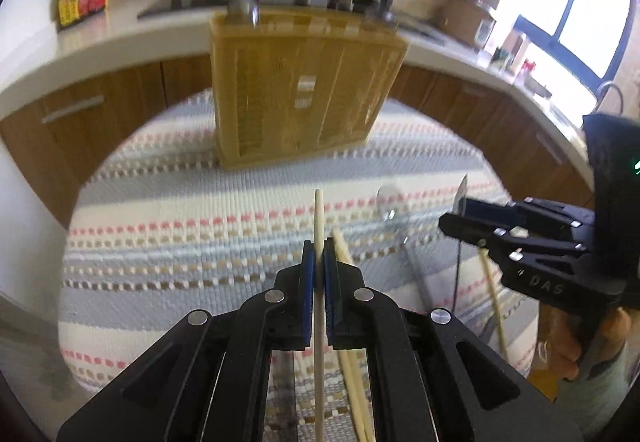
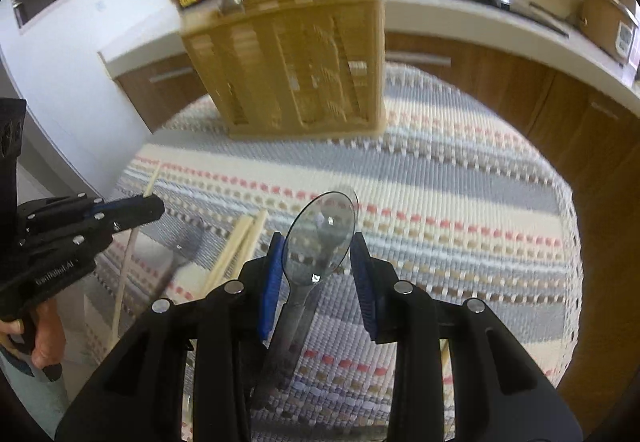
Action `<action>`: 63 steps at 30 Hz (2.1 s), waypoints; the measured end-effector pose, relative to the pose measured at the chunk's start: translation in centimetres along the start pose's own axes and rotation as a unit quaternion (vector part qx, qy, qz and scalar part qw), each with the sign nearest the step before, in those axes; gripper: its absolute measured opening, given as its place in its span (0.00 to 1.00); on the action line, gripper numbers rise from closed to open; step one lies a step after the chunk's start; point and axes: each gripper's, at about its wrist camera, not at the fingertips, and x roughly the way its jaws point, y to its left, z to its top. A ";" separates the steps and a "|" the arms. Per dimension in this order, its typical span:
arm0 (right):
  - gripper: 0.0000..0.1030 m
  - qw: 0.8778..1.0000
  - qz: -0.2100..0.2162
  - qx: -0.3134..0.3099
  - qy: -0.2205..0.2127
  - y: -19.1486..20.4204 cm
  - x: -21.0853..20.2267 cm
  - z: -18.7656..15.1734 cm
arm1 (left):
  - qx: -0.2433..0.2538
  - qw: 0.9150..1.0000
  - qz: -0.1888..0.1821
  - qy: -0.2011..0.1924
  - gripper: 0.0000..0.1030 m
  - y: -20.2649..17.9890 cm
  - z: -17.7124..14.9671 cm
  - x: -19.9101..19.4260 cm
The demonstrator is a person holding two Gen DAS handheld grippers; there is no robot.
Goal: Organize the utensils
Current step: 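Carry the chopstick and spoon over the caddy and open both grippers into it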
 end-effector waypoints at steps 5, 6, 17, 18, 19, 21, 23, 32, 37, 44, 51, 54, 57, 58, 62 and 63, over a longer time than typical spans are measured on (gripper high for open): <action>0.30 0.999 0.019 -0.006 -0.034 0.0 -1.4 0.2 | 0.004 0.999 -0.007 -0.051 0.02 -0.3 0.9 -2.8; 0.29 0.999 0.024 -0.003 -0.040 -0.1 -1.7 0.3 | 0.005 0.998 -0.008 -0.059 0.02 -0.3 1.1 -3.3; 0.16 0.997 0.048 0.010 -0.053 -0.7 -2.2 3.1 | -0.006 0.992 -0.014 -0.123 0.02 0.8 4.9 -6.2; 0.17 0.997 0.056 0.023 -0.048 -1.3 -2.0 3.2 | -0.007 0.992 -0.015 -0.123 0.02 0.9 5.0 -6.1; 0.25 0.996 0.071 0.045 -0.037 -2.2 -1.5 3.2 | -0.008 0.992 -0.017 -0.123 0.02 1.1 5.0 -6.1; 0.49 0.994 0.078 0.076 -0.019 -3.7 -0.5 3.2 | -0.009 0.992 -0.021 -0.121 0.02 1.6 5.0 -5.8; 0.59 0.994 0.059 0.087 -0.001 -4.6 0.4 3.1 | -0.011 0.993 -0.025 -0.116 0.02 2.1 4.8 -5.2; 0.42 0.988 -0.044 0.047 0.143 -3.7 6.5 1.2 | -0.016 0.995 -0.034 -0.093 0.02 3.3 3.8 -3.0; 0.38 0.985 -0.084 0.019 0.149 -2.6 7.2 0.8 | -0.022 0.995 -0.034 -0.086 0.03 3.9 3.7 -2.3; 0.31 0.984 -0.102 -0.003 0.148 -1.6 7.9 1.9 | -0.028 0.995 -0.036 -0.084 0.03 4.4 4.0 -1.6; 0.30 0.993 -0.078 -0.015 0.088 -0.9 3.9 2.6 | -0.027 0.992 -0.040 -0.120 0.02 4.2 5.0 -2.8; 0.30 0.998 -0.051 -0.025 0.034 -0.3 0.0 4.0 | -0.017 0.987 -0.043 -0.156 0.02 3.6 6.2 -4.5; 0.30 0.999 -0.019 -0.040 -0.031 0.6 -3.9 6.3 | -0.010 0.979 -0.049 -0.199 0.02 3.1 8.2 -6.6; 0.30 0.997 -0.009 -0.047 -0.057 0.8 -5.3 7.3 | -0.008 0.976 -0.050 -0.213 0.02 3.0 9.1 -7.3; 0.30 0.988 0.001 -0.055 -0.145 1.6 -9.4 11.3 | 0.002 0.965 -0.052 -0.257 0.02 2.2 12.3 -9.1; 0.30 0.984 -0.001 -0.053 -0.170 1.7 -10.2 12.5 | 0.003 0.962 -0.050 -0.267 0.02 1.9 13.1 -9.3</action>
